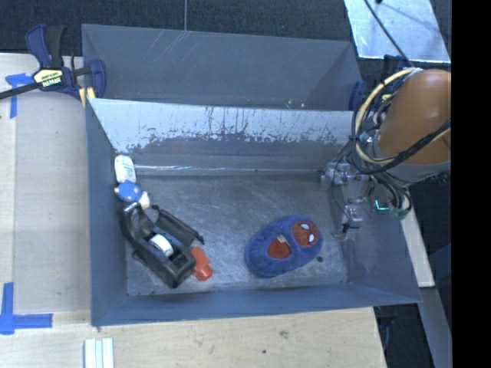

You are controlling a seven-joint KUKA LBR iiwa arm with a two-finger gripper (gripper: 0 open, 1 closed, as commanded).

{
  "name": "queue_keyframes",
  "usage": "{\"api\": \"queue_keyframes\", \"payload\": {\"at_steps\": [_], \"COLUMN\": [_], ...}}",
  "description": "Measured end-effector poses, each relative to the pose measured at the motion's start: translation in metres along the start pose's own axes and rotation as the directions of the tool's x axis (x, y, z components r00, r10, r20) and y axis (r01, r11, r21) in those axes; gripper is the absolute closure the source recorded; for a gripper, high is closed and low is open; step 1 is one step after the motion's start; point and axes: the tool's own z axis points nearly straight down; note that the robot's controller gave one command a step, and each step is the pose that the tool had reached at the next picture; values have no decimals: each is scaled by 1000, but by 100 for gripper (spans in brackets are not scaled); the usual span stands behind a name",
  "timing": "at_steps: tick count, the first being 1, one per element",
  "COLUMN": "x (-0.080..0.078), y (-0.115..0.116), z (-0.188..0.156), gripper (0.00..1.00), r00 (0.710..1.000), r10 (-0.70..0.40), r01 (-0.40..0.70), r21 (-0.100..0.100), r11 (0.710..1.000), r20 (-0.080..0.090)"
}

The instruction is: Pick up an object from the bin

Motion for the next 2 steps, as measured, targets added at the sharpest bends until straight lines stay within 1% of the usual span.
{"api": "queue_keyframes", "payload": {"at_steps": [1, 2], "x": [27, 43], "y": [76, 141], "z": [80, 48], "gripper": [0, 0], "r00": [985, 1000], "r10": [-175, -29], "r01": [175, 29], "r21": [1, -2], "r11": [985, 1000], "r20": [2, 5]}}
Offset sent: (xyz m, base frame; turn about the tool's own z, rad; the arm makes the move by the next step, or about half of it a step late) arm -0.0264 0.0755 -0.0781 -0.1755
